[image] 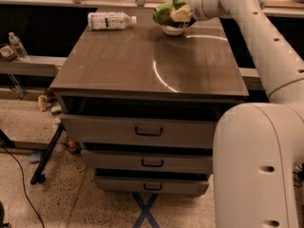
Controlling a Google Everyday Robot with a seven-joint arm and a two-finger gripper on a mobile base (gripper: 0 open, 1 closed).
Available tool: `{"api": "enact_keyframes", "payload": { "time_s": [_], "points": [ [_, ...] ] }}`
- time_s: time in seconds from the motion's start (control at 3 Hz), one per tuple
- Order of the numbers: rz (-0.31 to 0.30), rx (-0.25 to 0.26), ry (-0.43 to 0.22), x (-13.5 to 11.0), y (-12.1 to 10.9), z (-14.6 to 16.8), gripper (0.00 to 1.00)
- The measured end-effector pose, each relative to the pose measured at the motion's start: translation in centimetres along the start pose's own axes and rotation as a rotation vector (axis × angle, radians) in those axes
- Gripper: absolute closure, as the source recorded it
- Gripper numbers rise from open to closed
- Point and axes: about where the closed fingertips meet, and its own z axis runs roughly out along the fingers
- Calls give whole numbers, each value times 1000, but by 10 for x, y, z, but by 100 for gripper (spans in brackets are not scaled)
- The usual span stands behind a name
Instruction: Pick green rice chip bag from paper bowl and place on counter
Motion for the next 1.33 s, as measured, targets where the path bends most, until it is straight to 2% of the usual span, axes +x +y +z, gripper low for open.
{"api": "enact_keyframes", "payload": {
  "time_s": [0.67,1.0,1.33],
  "points": [
    [2,-37,-38,1,1,1,95],
    [-18,-20,-57,-10,-5,-3,100],
    [-48,56,-120,-45,-22,-15,100]
  ]
}}
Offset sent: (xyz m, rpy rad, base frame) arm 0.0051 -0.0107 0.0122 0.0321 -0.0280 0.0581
